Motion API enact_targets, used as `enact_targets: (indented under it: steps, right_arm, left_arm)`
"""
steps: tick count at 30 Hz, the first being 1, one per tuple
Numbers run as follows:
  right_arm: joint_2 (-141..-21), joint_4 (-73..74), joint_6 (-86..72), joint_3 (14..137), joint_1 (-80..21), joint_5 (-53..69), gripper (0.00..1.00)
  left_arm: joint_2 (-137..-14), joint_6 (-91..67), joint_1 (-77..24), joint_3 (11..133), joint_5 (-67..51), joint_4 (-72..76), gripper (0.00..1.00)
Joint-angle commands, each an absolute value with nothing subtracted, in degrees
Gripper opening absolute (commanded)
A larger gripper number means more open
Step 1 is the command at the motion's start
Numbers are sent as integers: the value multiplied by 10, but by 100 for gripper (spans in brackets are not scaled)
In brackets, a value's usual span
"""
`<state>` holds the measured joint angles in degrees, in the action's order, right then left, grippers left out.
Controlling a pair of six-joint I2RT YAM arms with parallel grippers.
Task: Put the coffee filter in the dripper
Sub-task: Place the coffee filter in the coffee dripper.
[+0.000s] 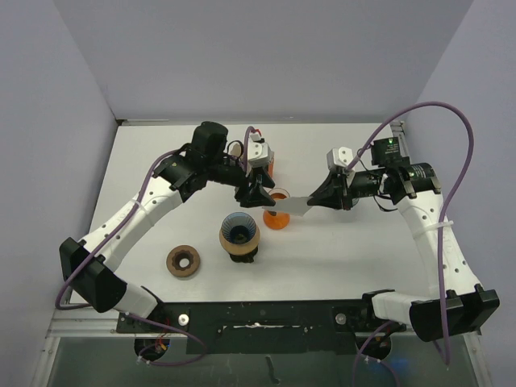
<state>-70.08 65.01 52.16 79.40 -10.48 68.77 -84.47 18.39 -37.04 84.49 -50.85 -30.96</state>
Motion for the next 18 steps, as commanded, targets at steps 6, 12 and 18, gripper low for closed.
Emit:
enact_targets:
  steps: [6,12,18]
  right_arm:
    - [-702,650,531,811,-100,718,0]
    - [-703,651,533,810,-100,721,0]
    - [-696,643,531,796,-96,718,0]
  left_arm:
    - [-850,190,-374,844,-488,-278,42]
    - [-852,197,-375,843,-488,-279,41]
    - [-844,218,-370,845,-517,-300,45]
